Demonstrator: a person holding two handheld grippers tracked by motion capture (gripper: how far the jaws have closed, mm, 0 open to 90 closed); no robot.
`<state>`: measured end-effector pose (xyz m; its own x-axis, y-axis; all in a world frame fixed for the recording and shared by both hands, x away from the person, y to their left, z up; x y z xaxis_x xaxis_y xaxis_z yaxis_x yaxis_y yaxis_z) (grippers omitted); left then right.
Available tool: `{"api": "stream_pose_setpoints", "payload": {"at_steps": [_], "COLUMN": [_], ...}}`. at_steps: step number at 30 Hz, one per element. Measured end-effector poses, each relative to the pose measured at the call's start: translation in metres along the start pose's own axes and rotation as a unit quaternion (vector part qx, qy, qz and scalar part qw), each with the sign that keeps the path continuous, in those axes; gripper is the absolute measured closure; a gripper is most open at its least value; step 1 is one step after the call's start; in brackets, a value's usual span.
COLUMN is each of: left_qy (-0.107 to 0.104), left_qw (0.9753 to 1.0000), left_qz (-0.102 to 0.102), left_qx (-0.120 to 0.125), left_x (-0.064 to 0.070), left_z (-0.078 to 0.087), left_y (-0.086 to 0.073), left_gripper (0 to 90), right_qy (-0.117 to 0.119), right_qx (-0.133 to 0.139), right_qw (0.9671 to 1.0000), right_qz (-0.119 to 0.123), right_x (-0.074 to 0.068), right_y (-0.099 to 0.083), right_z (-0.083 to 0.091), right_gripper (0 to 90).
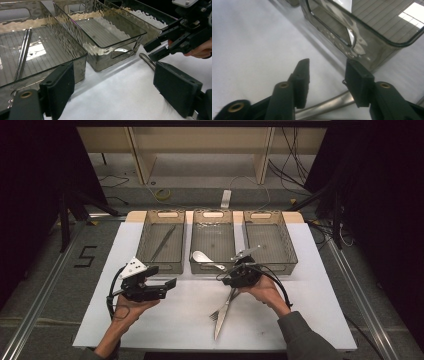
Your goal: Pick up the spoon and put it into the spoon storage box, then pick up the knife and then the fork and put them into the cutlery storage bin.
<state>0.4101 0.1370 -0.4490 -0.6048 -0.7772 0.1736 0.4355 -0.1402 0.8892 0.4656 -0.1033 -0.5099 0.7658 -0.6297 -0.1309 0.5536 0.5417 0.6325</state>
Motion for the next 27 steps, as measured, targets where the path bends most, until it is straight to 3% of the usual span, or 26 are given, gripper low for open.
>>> {"api": "stream_pose_setpoints", "payload": {"at_steps": [10, 20, 27], "left_qy": [0.000, 0.003, 0.002], "left_qw": [1.0000, 1.0000, 1.0000], "left_qz": [-0.001, 0.000, -0.005], "left_qx": [0.000, 0.003, 0.003], "left_x": [0.000, -0.002, 0.000], "left_z": [0.001, 0.002, 0.003], "left_y": [0.001, 0.001, 0.001], "left_gripper": [17.0, 17.0, 17.0], "right_qy": [-0.011, -0.023, -0.029], "right_qx": [-0.012, -0.029, -0.037], "right_qw": [0.9999, 0.9990, 0.9984], "right_qz": [0.005, 0.025, 0.033], "right_x": [0.006, 0.010, 0.012], "right_y": [-0.009, -0.016, -0.019], "right_z": [-0.010, -0.019, -0.025], "right_gripper": [74.0, 88.5, 90.0]}}
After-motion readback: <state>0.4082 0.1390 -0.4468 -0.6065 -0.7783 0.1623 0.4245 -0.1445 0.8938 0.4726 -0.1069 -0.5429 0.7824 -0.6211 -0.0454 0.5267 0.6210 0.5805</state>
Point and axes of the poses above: each handheld gripper's, and its own axes: z roughly backward along the jaws, y roughly out of its top, x roughly to its right, the point moved 8 cm from there along -z, roughly forward along the jaws
